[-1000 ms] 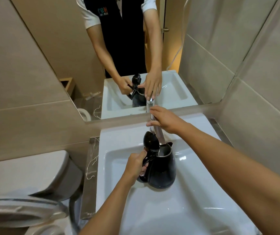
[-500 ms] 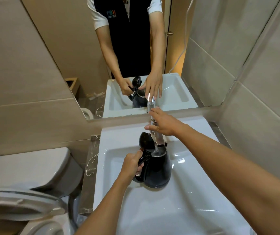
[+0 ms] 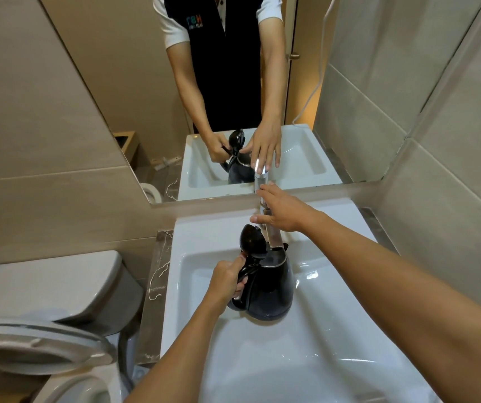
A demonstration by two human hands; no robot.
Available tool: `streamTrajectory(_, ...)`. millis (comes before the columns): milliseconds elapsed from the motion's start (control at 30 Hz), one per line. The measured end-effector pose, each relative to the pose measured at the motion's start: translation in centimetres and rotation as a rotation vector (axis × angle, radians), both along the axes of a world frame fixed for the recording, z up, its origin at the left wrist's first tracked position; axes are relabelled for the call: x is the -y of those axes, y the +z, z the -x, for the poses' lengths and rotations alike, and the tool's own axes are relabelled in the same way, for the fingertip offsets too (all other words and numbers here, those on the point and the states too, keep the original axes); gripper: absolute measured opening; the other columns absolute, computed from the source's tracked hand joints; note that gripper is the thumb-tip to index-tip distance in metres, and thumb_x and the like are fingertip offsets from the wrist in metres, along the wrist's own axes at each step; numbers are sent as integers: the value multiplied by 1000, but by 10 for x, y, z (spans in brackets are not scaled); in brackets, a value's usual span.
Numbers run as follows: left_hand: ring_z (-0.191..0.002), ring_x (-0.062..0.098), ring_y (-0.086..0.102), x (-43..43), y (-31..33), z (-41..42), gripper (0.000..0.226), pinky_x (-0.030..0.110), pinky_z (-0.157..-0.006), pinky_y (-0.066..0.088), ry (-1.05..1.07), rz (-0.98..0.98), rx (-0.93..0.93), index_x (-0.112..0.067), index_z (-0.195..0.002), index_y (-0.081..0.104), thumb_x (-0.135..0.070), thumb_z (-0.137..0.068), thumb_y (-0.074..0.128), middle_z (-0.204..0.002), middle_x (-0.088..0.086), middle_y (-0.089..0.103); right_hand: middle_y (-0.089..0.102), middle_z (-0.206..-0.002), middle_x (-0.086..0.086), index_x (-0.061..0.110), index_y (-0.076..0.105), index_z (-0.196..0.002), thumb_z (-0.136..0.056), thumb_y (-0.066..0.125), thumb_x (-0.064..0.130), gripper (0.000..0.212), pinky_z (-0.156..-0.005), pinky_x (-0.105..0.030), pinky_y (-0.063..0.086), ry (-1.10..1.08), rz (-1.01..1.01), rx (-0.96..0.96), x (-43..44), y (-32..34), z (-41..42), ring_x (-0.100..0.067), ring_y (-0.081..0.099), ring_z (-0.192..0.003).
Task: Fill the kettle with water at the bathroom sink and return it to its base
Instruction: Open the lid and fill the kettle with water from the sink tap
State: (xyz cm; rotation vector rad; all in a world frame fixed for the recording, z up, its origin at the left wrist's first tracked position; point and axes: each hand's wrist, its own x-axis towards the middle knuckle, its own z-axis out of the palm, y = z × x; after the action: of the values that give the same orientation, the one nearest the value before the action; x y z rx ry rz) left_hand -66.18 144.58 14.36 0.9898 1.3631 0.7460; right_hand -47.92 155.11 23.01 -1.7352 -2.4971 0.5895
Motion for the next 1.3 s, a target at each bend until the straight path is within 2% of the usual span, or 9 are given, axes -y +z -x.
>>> streamTrajectory(533,-35,9,32,2,-1,-6,55,22,-41,24,1,-11,3,-8,-58,50,-39,-103,48,-43,-2,47,10,-174,-7,10,19,-163,-100,58,49,83,-126,-49,27,-15,13,-40,0,-5,0,-26,7,-162)
streamTrajectory(667,-35,9,32,8,1,-5,53,22,-42,24,13,-7,11,-8,-58,50,-37,-103,49,-46,2,45,-9,-175,-6,8,4,-165,-101,60,42,92,-130,-48,16,22,21,-11,11,-17,-3,-24,-14,-161)
streamTrajectory(767,-34,8,32,18,5,-4,53,21,-41,25,30,-9,4,-7,-59,50,-36,-103,49,-45,1,45,-18,-173,-4,9,-3,-165,-103,57,39,91,-131,-45,11,26,25,-30,19,-22,-4,-21,-20,-160)
streamTrajectory(900,-34,8,31,34,11,1,54,20,-39,24,77,-11,21,-9,-58,49,-39,-102,51,-44,0,46,-10,-175,-3,15,3,-166,-107,52,30,78,-129,-42,19,-75,35,-313,39,-30,-12,-22,2,-162)
streamTrajectory(967,-34,8,30,43,13,6,55,19,-38,24,97,-14,36,-10,-57,47,-41,-102,51,-44,0,45,8,-174,-5,16,15,-164,-107,52,26,69,-126,-34,27,-127,-67,-423,64,-38,-20,-20,20,-158)
streamTrajectory(1033,-34,8,30,53,15,13,55,19,-37,23,106,-22,46,-11,-57,46,-42,-102,51,-45,1,43,33,-161,0,13,33,-157,-106,56,21,57,-121,-24,32,-170,-170,-541,101,-51,-26,-7,32,-144)
streamTrajectory(1100,-35,9,30,62,17,19,55,18,-37,23,117,-25,54,-10,-58,47,-46,-101,51,-48,3,43,43,-146,9,14,42,-150,-102,61,20,52,-117,-34,39,-219,-192,-611,137,-70,-30,-1,41,-133)
streamTrajectory(1167,-36,10,30,71,21,25,57,19,-38,23,120,-30,40,-11,-57,47,-49,-99,52,-48,3,43,48,-147,8,21,39,-151,-99,67,26,60,-115,-40,44,-266,-113,-643,169,-87,-28,-7,50,-132)
streamTrajectory(1300,-37,13,30,94,31,37,61,21,-40,23,97,-51,-11,-15,-52,49,-64,-88,60,-47,3,43,40,-156,9,39,17,-159,-91,73,44,88,-113,-29,38,-278,29,-702,212,-91,-6,-7,45,-140)
